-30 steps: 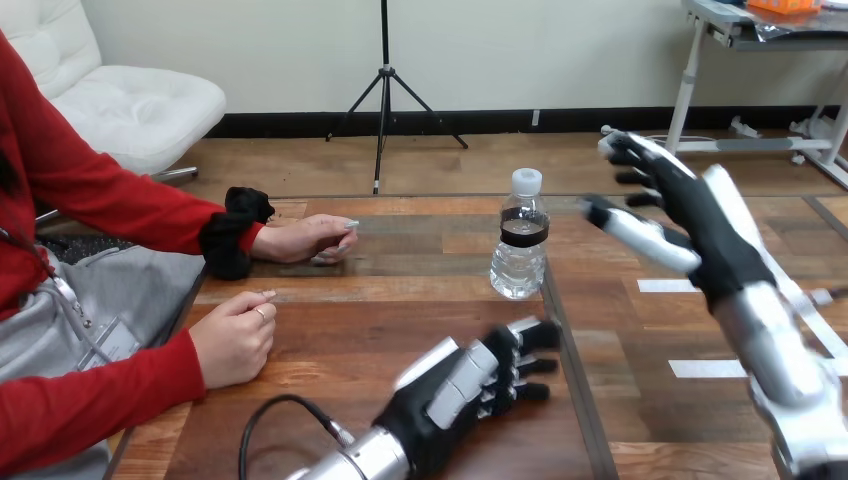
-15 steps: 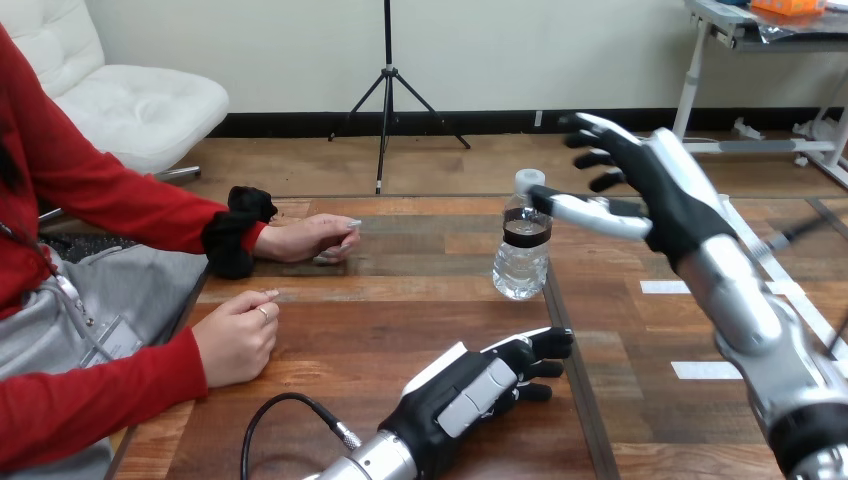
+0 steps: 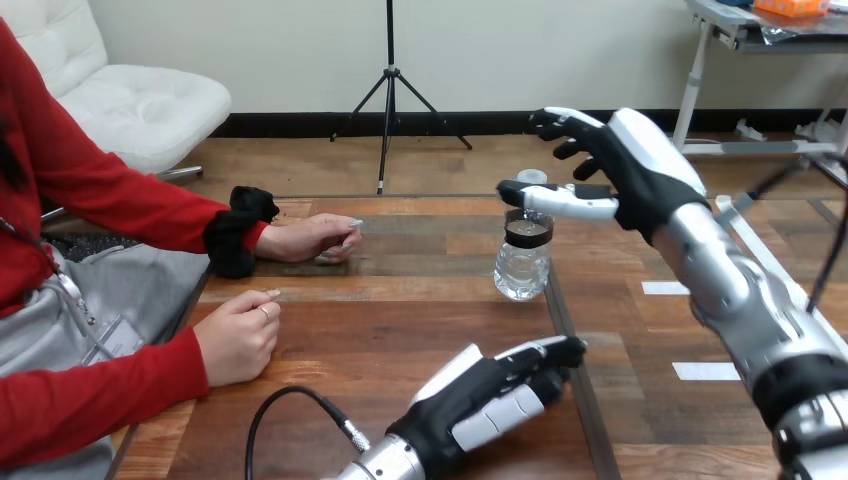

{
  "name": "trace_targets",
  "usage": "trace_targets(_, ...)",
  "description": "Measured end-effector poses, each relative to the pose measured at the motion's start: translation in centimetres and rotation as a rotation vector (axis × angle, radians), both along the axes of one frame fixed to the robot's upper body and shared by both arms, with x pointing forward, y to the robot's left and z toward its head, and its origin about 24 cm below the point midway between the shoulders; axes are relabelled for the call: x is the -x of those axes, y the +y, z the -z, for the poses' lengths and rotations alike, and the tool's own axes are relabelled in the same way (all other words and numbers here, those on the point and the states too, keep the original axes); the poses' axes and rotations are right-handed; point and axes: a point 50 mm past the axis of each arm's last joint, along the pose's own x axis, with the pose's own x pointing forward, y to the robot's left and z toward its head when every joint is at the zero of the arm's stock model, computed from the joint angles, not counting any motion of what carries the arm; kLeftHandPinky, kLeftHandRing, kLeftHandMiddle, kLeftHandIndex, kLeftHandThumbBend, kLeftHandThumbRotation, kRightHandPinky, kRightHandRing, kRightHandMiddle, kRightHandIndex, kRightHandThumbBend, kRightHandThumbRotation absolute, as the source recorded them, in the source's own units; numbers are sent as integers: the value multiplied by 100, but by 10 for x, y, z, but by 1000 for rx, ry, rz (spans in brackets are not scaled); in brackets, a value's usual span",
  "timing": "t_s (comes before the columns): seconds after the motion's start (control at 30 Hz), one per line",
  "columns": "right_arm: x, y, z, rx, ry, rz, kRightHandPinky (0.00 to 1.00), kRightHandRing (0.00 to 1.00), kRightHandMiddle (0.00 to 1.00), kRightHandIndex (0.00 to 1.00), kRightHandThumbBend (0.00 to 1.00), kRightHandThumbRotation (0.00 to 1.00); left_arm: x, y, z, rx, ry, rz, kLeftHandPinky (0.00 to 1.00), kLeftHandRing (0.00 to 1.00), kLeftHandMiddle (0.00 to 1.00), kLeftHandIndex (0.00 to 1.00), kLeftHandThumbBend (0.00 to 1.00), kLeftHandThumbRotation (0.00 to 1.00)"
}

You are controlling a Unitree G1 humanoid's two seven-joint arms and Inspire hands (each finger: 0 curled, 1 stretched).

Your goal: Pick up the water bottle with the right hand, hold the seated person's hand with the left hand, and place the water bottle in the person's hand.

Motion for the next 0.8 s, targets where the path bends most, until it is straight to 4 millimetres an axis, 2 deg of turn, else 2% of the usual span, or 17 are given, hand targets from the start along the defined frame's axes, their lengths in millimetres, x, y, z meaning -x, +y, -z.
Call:
trace_targets(0.33,-7,6,-3,67,20,1,76,82,85,87,85,70,6,5,0,-38,-65,20,88,92,90,90,100,100)
trace_targets(0.8,-9,8,4,119,69,7,77,83,85,88,84,70,12,18,1,-42,-93,23,88,92,90,90,100,99)
